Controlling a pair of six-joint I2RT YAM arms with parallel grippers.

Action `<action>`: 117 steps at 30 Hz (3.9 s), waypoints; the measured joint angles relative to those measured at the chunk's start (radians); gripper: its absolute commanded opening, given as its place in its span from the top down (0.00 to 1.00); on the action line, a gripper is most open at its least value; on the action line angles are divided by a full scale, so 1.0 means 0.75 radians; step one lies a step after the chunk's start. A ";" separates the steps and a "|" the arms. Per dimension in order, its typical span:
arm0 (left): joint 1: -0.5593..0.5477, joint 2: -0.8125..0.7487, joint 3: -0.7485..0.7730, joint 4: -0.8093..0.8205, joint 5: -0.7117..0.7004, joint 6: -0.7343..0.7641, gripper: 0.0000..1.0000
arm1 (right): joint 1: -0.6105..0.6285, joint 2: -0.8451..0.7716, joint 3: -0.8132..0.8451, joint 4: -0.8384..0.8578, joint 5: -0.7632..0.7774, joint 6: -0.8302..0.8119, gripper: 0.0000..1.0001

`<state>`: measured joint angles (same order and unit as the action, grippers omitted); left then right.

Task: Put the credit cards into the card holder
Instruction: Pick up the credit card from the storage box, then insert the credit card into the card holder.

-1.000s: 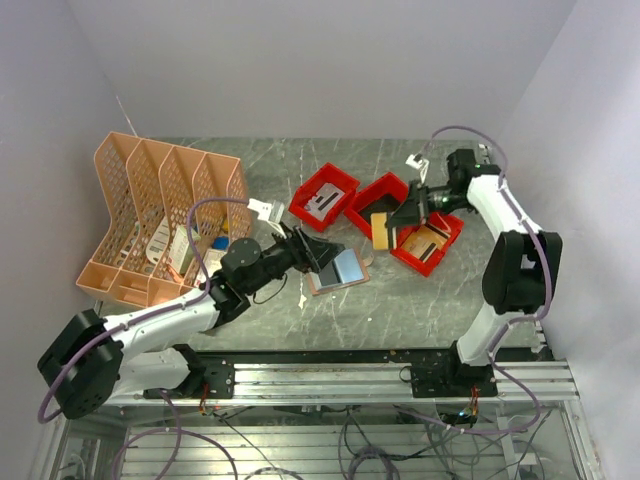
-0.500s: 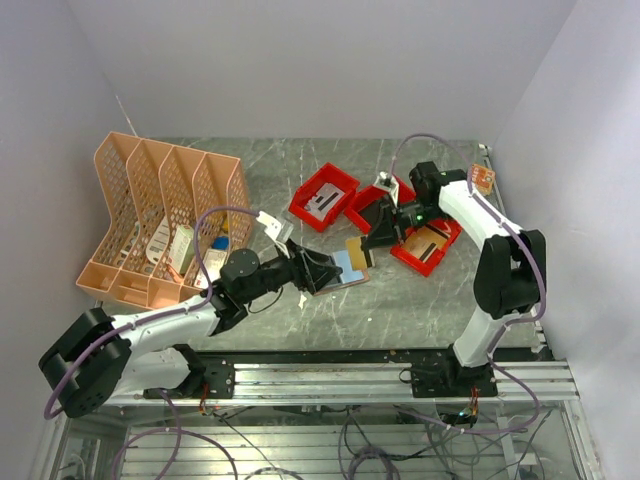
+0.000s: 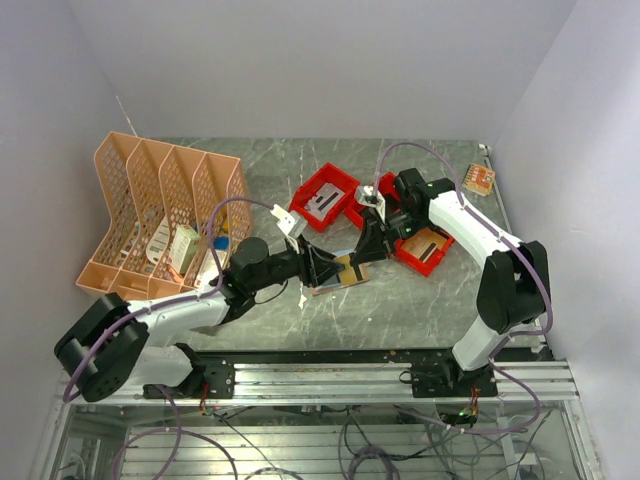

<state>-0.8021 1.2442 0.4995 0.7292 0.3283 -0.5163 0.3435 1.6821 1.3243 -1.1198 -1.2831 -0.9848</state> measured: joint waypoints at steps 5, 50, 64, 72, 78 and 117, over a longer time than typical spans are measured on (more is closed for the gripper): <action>0.013 0.055 0.000 0.052 0.080 -0.023 0.62 | 0.004 0.000 0.000 -0.019 -0.001 -0.035 1.00; 0.278 0.060 -0.083 -0.094 0.229 -0.260 0.93 | -0.086 -0.203 -0.307 0.494 0.649 -0.293 0.61; 0.303 0.279 0.078 -0.184 0.231 -0.340 0.93 | -0.006 0.040 -0.229 0.707 0.977 -0.305 0.93; 0.307 0.329 0.123 -0.250 0.218 -0.346 0.93 | 0.042 0.095 -0.176 0.741 0.989 -0.310 0.93; 0.311 0.371 0.149 -0.271 0.204 -0.346 0.93 | 0.050 0.195 -0.148 0.760 1.027 -0.314 0.94; 0.327 0.655 0.117 -0.078 0.164 -0.525 0.93 | 0.111 0.245 -0.207 0.799 1.034 -0.300 0.96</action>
<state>-0.5568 1.7351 0.5877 0.6708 0.4515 -0.9104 0.4267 1.8656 1.1694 -0.5209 -0.5076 -1.2098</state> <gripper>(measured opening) 0.072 0.045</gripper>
